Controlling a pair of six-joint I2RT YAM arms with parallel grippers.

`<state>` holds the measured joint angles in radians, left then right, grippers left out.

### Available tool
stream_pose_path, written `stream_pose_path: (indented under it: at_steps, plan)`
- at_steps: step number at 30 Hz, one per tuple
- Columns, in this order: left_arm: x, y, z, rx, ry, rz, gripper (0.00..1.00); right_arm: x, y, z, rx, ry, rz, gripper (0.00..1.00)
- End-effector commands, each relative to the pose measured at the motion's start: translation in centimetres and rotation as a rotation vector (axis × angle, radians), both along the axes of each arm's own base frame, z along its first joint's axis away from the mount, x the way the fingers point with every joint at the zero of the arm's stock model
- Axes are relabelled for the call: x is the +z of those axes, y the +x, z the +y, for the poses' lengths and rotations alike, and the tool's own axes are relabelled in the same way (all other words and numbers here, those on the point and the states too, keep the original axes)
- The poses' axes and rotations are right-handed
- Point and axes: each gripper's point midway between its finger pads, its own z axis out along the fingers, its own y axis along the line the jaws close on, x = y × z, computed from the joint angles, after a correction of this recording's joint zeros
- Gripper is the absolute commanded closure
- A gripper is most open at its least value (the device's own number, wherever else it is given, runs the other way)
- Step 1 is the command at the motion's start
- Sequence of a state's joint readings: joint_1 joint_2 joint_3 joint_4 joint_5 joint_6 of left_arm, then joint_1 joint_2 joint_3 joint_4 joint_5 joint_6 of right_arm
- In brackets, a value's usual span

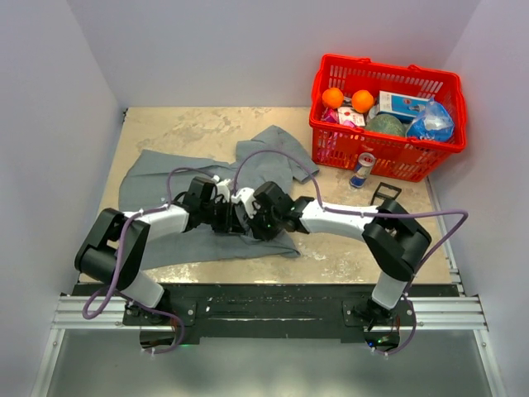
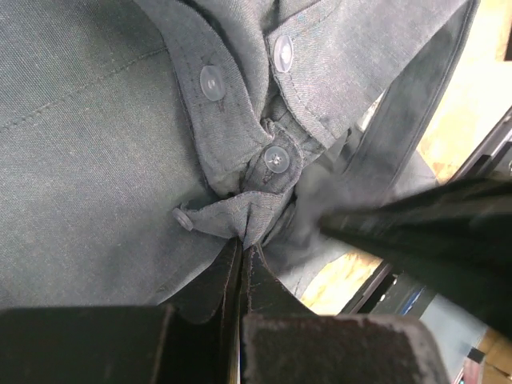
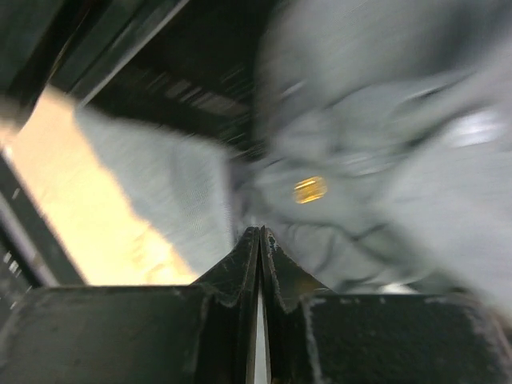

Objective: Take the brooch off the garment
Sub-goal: Remove the brooch from the clothes.

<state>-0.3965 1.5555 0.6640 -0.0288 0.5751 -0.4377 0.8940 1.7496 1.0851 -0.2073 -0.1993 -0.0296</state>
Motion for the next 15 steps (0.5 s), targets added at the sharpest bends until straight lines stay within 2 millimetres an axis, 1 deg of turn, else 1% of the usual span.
stream_pose_path:
  at_steps: [1,2,4,7,8,9,10,11,12,14,15]
  plan:
    - [1.5,0.3,-0.5,0.015,-0.073,-0.033,1.00,0.4,-3.7,1.7,0.055,0.041,0.023,0.94]
    - [1.6,0.3,-0.5,0.016,-0.075,-0.037,1.00,0.4,-3.9,1.7,0.055,0.043,0.023,0.94]
    - [1.5,-0.1,-0.4,0.015,-0.079,-0.032,1.00,0.2,-3.7,1.7,0.047,0.038,0.015,0.93]
    - [1.5,-0.4,-0.4,0.012,-0.083,-0.038,1.00,0.6,-1.7,1.4,-0.023,0.009,-0.057,0.92]
    - [1.6,-0.4,-0.3,0.011,-0.084,-0.042,1.00,1.3,-0.7,1.5,-0.036,0.004,-0.097,0.93]
    - [1.7,-0.4,-0.3,0.009,-0.085,-0.044,1.00,1.5,-0.2,1.4,-0.042,0.005,-0.102,0.94]
    - [1.5,-0.5,-0.3,0.008,-0.081,-0.043,1.00,1.9,0.0,1.5,-0.042,0.010,-0.102,0.94]
    - [1.6,-0.6,-0.3,0.006,-0.082,-0.045,1.00,2.7,0.4,2.0,-0.041,0.026,-0.108,0.94]
    - [1.5,-0.6,-0.2,0.005,-0.080,-0.041,1.00,3.0,0.7,1.9,-0.047,0.027,-0.107,0.94]
    - [1.5,-0.7,-0.2,0.002,-0.080,-0.042,1.00,3.6,1.0,2.1,-0.033,0.032,-0.134,0.91]
    - [1.5,-0.6,-0.2,0.004,-0.080,-0.043,1.00,3.6,1.1,2.1,-0.032,0.030,-0.140,0.83]
